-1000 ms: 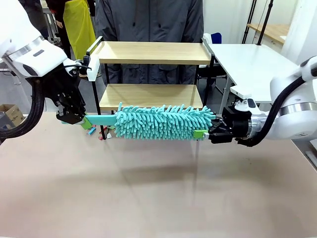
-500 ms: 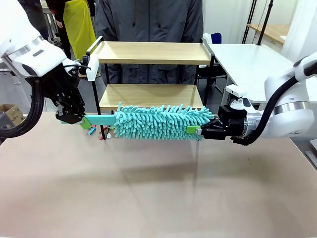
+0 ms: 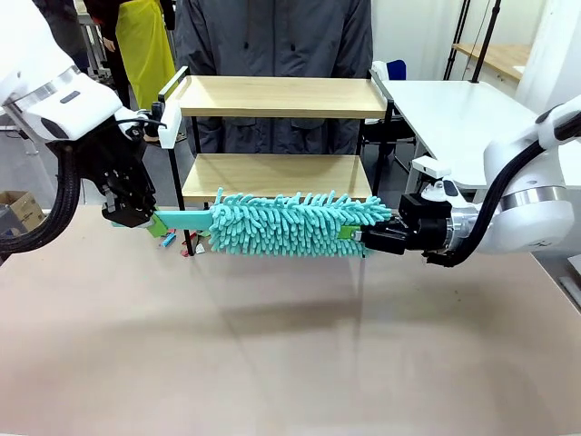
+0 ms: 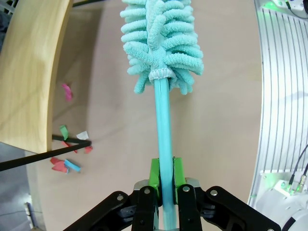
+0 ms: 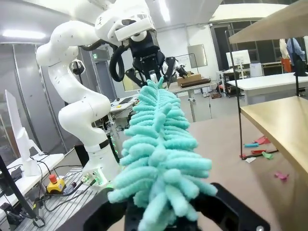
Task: Clean the shelf.
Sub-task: Hand the Duster back to the human.
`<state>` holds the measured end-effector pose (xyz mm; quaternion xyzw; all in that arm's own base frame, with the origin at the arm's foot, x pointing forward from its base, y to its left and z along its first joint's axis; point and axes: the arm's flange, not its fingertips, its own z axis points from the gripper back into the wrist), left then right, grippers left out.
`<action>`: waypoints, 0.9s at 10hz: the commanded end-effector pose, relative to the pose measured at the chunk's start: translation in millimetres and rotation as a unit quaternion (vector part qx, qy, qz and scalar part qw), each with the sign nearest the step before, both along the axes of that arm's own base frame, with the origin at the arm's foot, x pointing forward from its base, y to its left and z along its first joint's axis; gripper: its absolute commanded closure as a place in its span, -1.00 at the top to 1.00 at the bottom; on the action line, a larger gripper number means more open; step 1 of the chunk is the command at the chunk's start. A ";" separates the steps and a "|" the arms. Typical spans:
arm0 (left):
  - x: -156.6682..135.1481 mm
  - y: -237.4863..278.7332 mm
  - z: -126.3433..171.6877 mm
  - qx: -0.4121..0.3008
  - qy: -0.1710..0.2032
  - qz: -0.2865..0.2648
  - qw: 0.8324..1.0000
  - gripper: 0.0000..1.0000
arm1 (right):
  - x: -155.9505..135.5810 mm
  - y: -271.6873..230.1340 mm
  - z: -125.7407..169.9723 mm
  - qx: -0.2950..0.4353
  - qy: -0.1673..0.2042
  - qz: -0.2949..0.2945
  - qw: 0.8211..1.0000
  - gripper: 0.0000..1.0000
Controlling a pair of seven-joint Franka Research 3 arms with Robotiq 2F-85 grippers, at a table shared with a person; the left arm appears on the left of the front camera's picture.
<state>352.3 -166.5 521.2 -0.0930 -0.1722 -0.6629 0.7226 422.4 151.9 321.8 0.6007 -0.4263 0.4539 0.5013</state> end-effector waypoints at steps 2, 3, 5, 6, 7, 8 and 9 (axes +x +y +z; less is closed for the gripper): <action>-2.0 -1.3 2.6 0.002 0.000 0.005 1.000 -0.74 | 3.5 -2.8 3.9 -0.008 -0.007 0.008 1.000 -1.00; -2.0 -1.3 2.6 0.002 0.000 0.005 1.000 -0.74 | 3.2 -3.1 4.4 -0.005 -0.013 0.011 1.000 -1.00; -0.1 -0.2 0.0 0.000 0.000 0.000 1.000 -0.08 | 0.5 -0.2 0.7 -0.001 -0.003 0.001 1.000 -1.00; -4.3 1.6 -1.2 -0.009 0.008 0.006 1.000 0.42 | 0.5 -0.2 0.7 -0.001 -0.003 0.001 1.000 -1.00; -10.2 5.0 -2.2 -0.047 0.010 0.007 0.999 1.00 | 0.5 -0.2 0.7 -0.001 -0.003 0.001 1.000 -1.00; -18.2 11.9 2.2 -0.087 0.007 -0.009 0.996 1.00 | 0.5 -0.2 0.7 -0.001 -0.003 0.001 1.000 -1.00; -31.6 32.2 8.5 -0.142 -0.003 -0.014 0.990 1.00 | 0.5 -0.2 0.7 -0.001 -0.003 0.001 1.000 -1.00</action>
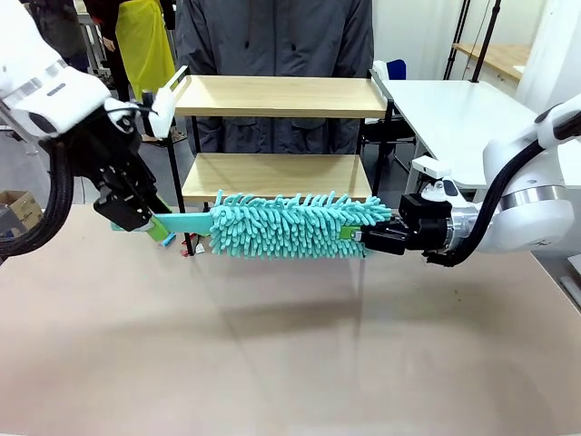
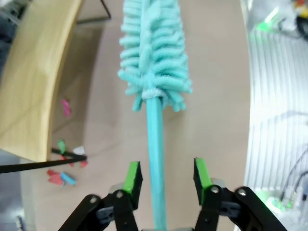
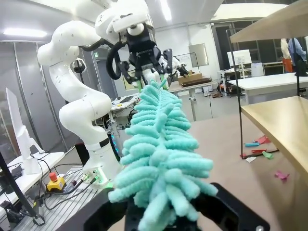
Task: Clean the shelf.
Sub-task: Hand the Duster back to the human.
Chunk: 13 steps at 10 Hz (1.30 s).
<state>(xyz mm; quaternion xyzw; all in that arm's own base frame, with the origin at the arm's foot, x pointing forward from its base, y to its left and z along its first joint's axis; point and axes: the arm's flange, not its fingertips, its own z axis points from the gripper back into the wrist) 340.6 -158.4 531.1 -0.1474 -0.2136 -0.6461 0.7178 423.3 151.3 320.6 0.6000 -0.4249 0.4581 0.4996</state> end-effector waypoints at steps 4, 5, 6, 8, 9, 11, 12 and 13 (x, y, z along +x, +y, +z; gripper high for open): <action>-48.8 126.2 0.5 -0.186 -0.043 0.033 0.981 1.00 | -0.4 0.4 1.9 0.001 0.000 -0.002 1.000 -1.00; -61.7 155.8 -3.7 -0.207 -0.053 0.055 0.975 1.00 | -0.4 0.4 1.9 0.001 0.000 -0.002 1.000 -1.00; -69.1 176.0 -5.9 -0.218 -0.057 0.069 0.972 1.00 | -0.4 0.4 1.9 0.001 0.000 -0.002 1.000 -1.00; -79.8 188.8 -9.3 -0.228 -0.048 0.064 0.970 1.00 | -0.4 0.4 1.9 0.001 0.000 -0.002 1.000 -1.00; -55.2 190.6 17.4 -0.216 -0.052 0.078 0.972 1.00 | -0.2 -0.2 -1.4 0.000 0.002 0.000 1.000 -0.66; -55.2 190.6 17.4 -0.216 -0.052 0.078 0.972 1.00 | -2.8 -0.5 60.5 0.037 -0.045 -0.034 0.998 -0.66; -55.2 190.6 17.4 -0.216 -0.052 0.078 0.972 1.00 | -5.6 -1.4 94.7 0.033 -0.076 -0.059 0.995 -0.66; -55.2 190.6 17.4 -0.216 -0.052 0.078 0.972 1.00 | -12.2 -5.2 134.4 0.023 -0.110 -0.093 0.989 -0.66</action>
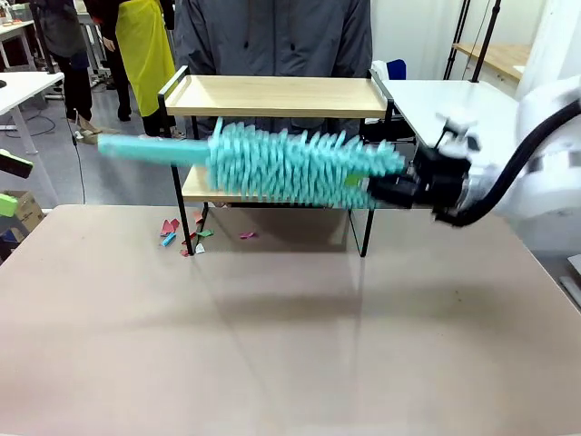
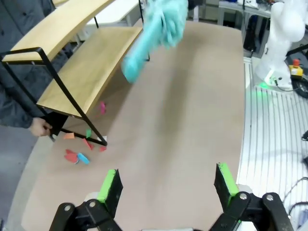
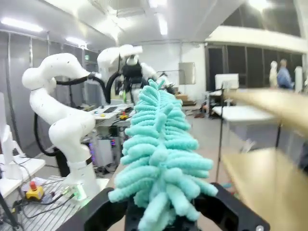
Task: Clean the shelf.
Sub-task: Hand the Duster back to the human.
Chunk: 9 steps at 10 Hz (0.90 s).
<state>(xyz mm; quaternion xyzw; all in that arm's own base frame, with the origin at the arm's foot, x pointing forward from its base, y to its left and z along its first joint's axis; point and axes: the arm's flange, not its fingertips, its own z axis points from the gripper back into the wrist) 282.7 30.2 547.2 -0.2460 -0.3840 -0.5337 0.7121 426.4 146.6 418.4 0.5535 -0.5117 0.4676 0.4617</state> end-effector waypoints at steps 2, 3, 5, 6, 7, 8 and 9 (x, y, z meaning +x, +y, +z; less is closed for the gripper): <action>2.7 2.0 1.3 -0.010 -0.010 -0.001 1.000 1.00 | -28.9 -18.9 104.5 -0.005 -0.069 -0.128 0.989 -0.66; 2.7 2.0 1.3 -0.010 -0.010 -0.001 1.000 1.00 | -34.2 -31.2 131.4 0.002 -0.079 -0.169 0.982 -0.66; 2.7 2.0 1.3 -0.010 -0.010 -0.001 1.000 1.00 | -36.6 -64.6 180.8 0.005 -0.090 -0.274 0.958 -0.66; 2.7 2.0 1.3 -0.010 -0.010 -0.001 1.000 1.00 | -35.6 -86.3 196.6 -0.003 -0.096 -0.353 0.931 -0.66; 2.7 2.0 1.3 -0.010 -0.010 -0.001 1.000 1.00 | -37.4 -105.8 204.0 0.001 -0.107 -0.420 0.901 -0.66; 2.7 2.0 1.3 -0.010 -0.010 -0.001 1.000 1.00 | -42.9 -126.1 206.9 0.012 -0.107 -0.476 0.873 -0.66; 2.7 2.0 1.3 -0.010 -0.010 -0.001 1.000 1.00 | -50.9 -147.2 206.6 0.023 -0.101 -0.525 0.845 -0.66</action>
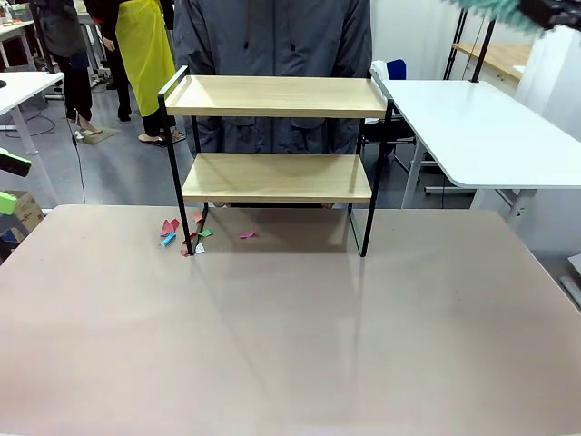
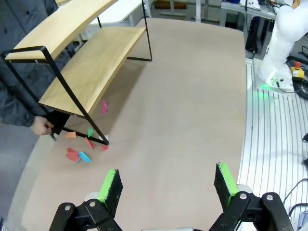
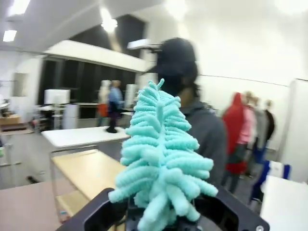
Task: Clean the shelf.
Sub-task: Hand the Duster back to the human.
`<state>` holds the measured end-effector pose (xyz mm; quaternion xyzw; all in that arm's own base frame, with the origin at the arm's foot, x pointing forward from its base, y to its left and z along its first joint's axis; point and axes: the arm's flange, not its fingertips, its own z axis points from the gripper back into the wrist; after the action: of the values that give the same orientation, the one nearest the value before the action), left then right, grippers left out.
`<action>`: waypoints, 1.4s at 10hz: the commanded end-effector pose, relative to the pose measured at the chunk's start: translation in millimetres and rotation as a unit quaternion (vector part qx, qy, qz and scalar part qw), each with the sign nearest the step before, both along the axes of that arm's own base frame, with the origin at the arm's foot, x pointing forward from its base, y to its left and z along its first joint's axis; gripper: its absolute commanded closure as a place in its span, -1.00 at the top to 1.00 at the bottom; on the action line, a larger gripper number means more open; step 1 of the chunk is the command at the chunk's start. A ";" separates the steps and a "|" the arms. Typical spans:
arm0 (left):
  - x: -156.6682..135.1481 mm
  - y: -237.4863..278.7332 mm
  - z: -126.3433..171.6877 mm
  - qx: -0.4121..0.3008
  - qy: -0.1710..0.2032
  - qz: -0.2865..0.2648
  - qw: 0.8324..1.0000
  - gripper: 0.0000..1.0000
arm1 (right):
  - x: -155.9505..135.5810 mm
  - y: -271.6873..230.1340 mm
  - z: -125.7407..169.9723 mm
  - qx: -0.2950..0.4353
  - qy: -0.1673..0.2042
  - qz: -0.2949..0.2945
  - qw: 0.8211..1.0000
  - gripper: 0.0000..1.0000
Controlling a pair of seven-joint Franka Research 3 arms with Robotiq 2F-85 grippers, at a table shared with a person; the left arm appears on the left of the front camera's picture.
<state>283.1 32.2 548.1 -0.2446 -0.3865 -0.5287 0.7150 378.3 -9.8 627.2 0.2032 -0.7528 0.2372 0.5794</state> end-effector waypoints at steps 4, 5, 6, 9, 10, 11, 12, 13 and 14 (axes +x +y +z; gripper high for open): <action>2.2 0.0 0.4 -0.008 -0.010 -0.007 1.000 1.00 | -26.5 -56.7 -38.6 0.050 0.022 -0.212 0.976 -0.66; 2.2 0.0 0.4 -0.008 -0.010 -0.007 1.000 1.00 | -26.4 -64.5 -55.6 0.052 0.038 -0.226 0.972 -0.66; 2.2 0.0 0.4 -0.008 -0.010 -0.007 1.000 1.00 | -24.6 -70.7 -76.3 0.056 0.060 -0.232 0.969 -0.66; 2.2 0.0 0.4 -0.008 -0.010 -0.007 1.000 1.00 | -17.8 -80.0 -149.5 0.062 0.131 -0.235 0.961 -0.66; 2.2 0.0 0.4 -0.008 -0.010 -0.007 1.000 1.00 | -17.7 -80.1 -171.7 0.062 0.151 -0.238 0.958 -0.66; 2.2 0.0 0.4 -0.008 -0.010 -0.007 1.000 1.00 | -17.3 -79.5 -192.2 0.065 0.168 -0.234 0.955 -0.66; 2.2 0.0 0.4 -0.008 -0.010 -0.007 1.000 1.00 | -17.2 -77.9 -209.2 0.066 0.184 -0.230 0.953 -0.66; 2.2 0.0 0.4 -0.008 -0.010 -0.007 1.000 1.00 | -16.2 -77.3 -224.5 0.066 0.190 -0.230 0.952 -0.66; 2.2 0.0 0.4 -0.008 -0.010 -0.007 1.000 1.00 | -13.5 -77.8 -230.6 0.071 0.174 -0.239 0.953 -0.66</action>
<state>283.3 32.1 548.0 -0.2436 -0.3865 -0.5297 0.7146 388.6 -98.6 416.7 0.1163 -0.6533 -0.0005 0.7481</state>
